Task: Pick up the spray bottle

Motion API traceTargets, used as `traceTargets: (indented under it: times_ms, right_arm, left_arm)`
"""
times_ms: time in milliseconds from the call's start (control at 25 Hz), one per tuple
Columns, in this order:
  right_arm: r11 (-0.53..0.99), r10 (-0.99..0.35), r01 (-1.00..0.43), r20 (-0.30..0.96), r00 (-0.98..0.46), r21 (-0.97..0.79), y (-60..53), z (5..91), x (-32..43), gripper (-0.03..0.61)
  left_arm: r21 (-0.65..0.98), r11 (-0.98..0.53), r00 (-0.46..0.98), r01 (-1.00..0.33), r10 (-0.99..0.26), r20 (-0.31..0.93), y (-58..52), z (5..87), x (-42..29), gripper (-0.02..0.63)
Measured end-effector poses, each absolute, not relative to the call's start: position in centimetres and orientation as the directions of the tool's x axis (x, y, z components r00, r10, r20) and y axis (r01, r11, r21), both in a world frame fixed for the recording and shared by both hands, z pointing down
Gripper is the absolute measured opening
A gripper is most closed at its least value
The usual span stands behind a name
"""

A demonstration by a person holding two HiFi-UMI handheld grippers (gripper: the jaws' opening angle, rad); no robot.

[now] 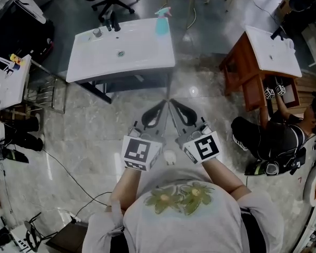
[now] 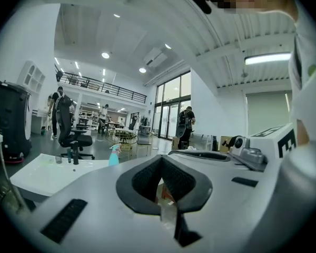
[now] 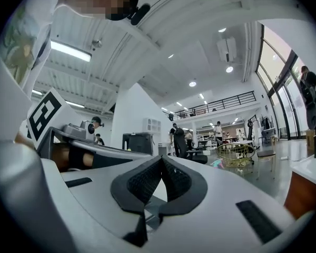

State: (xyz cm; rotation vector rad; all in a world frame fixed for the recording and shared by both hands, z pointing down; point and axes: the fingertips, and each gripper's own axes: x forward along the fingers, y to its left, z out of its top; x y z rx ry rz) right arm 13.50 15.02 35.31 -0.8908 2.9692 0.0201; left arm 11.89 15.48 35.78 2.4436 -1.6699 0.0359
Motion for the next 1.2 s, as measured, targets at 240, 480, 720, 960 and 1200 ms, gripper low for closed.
traceTargets:
  times_ms: [240, 480, 720, 960, 1200]
  right_arm:
    - [0.798, -0.601, -0.598, -0.021, -0.799, -0.079, 10.1, 36.5, 11.1, 0.021]
    - [0.775, -0.629, -0.626, -0.005, -0.777, -0.083, 4.9, 36.3, 7.4, 0.021]
    - [0.754, -0.654, -0.652, 0.006, -0.757, -0.087, 1.0, 36.5, 3.6, 0.021]
    - [0.732, -0.676, -0.677, 0.048, -0.736, -0.073, -1.7, 37.2, 0.3, 0.021]
    - [0.724, -0.682, -0.686, 0.075, -0.727, -0.071, -3.2, 37.8, -1.4, 0.021]
  left_arm:
    - [0.162, -0.389, 0.41, -0.907, -0.902, 0.132, 10.7, 36.8, 9.3, 0.009]
    - [0.144, -0.409, 0.427, -0.901, -0.894, 0.135, 5.5, 36.2, 5.7, 0.009]
    - [0.143, -0.417, 0.436, -0.897, -0.889, 0.142, 1.6, 36.4, 1.8, 0.009]
    - [0.151, -0.431, 0.452, -0.89, -0.88, 0.147, -1.1, 37.2, -1.4, 0.009]
    - [0.161, -0.431, 0.455, -0.888, -0.874, 0.171, -2.5, 38.2, -3.1, 0.009]
